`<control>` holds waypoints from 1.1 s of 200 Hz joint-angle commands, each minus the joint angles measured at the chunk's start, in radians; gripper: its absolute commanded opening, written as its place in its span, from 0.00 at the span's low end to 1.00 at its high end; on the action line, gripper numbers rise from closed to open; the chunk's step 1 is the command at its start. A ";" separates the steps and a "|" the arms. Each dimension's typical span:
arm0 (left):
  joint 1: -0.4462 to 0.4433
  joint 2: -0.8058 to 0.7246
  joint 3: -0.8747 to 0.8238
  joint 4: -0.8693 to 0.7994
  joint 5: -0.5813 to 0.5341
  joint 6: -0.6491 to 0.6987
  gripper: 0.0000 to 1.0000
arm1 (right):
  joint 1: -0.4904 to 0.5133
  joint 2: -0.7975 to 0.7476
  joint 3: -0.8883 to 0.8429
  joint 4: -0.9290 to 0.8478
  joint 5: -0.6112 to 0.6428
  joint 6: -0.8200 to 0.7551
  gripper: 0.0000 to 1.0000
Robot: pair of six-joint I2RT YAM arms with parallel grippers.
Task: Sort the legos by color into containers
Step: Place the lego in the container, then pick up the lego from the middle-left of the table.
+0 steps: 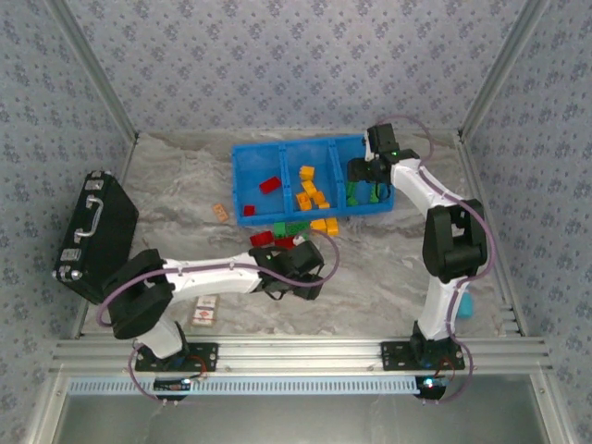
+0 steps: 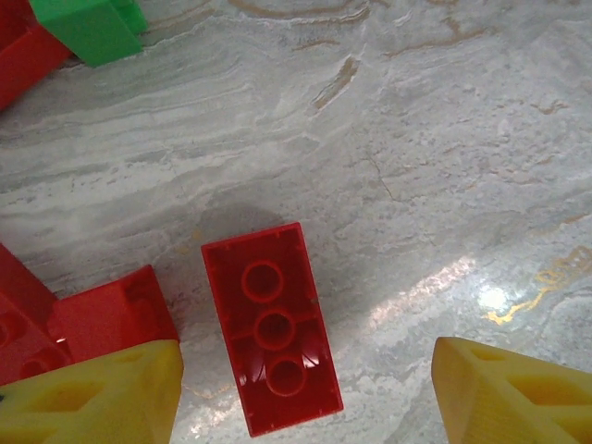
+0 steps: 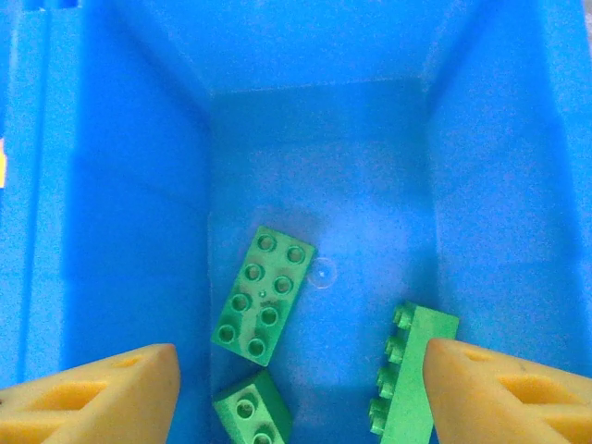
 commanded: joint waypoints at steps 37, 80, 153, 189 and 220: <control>-0.010 0.104 0.079 -0.088 0.011 -0.014 0.71 | -0.021 -0.247 -0.115 0.092 -0.140 -0.064 0.76; -0.001 0.164 0.107 -0.099 0.010 -0.001 0.68 | -0.033 -0.393 -0.226 0.132 -0.266 -0.117 0.80; 0.008 0.225 0.132 -0.150 0.021 -0.043 0.56 | -0.062 -0.549 -0.323 0.099 -0.254 -0.119 0.81; 0.008 0.235 0.138 -0.152 0.024 -0.044 0.45 | -0.075 -0.570 -0.326 0.086 -0.248 -0.119 0.81; 0.008 0.233 0.123 -0.143 0.013 -0.056 0.38 | -0.079 -0.594 -0.326 0.084 -0.290 -0.115 0.80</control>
